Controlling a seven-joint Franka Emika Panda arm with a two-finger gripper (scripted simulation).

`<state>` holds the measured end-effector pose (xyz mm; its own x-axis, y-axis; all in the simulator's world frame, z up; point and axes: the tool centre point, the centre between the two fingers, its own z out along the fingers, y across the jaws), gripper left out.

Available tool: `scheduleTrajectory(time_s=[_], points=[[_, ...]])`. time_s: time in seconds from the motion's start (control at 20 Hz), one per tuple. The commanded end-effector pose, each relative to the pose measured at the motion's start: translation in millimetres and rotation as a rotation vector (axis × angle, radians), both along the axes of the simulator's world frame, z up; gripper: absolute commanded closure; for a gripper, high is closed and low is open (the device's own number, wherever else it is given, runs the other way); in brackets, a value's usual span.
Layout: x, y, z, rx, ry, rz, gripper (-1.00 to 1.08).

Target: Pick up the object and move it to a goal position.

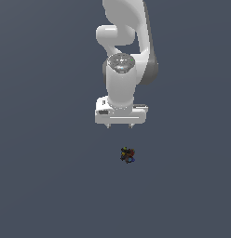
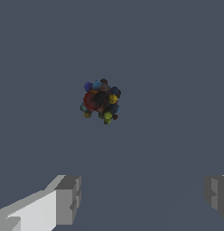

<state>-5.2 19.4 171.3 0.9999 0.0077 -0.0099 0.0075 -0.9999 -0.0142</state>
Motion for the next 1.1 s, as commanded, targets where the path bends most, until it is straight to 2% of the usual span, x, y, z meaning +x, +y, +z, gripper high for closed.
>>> scheduleTrajectory(time_s=[0.0, 0.15, 0.45, 0.75, 1.05], points=[[0.0, 0.0, 0.0, 0.000, 0.000, 0.000, -0.92], [-1.5, 7.1, -2.4, 0.003, 0.006, 0.007, -0.92], [-11.6, 39.3, -12.1, 0.018, 0.035, 0.043, -0.92], [-8.9, 38.1, -13.3, 0.017, 0.033, 0.035, -0.92], [5.4, 39.5, -24.6, 0.014, 0.027, -0.005, -0.92]])
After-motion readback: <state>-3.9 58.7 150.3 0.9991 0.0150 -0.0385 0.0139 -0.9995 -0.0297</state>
